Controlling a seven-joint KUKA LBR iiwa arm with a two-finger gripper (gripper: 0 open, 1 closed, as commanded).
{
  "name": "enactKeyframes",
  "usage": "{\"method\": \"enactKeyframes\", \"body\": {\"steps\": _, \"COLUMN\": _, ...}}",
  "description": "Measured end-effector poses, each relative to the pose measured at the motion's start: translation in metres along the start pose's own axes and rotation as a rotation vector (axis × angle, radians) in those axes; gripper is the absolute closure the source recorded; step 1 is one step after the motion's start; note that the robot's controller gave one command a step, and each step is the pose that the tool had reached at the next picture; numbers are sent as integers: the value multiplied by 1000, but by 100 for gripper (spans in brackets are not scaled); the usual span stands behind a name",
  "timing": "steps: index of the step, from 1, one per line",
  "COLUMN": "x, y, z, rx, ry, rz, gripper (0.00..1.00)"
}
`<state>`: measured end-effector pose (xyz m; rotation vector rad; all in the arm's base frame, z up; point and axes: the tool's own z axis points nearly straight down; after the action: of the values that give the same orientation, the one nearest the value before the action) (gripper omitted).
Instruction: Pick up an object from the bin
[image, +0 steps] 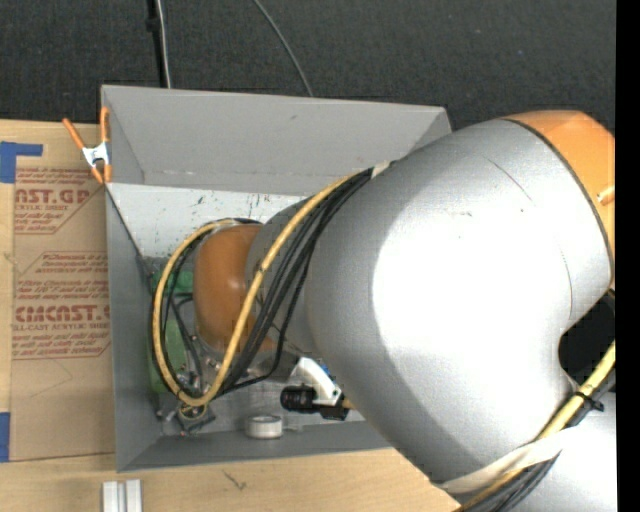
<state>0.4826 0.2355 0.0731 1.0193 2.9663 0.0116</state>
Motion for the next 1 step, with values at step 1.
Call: {"method": "enactKeyframes", "body": {"steps": 1, "x": 0, "y": 2, "z": -2, "rx": 5, "ry": 2, "rz": -2, "gripper": 0}}
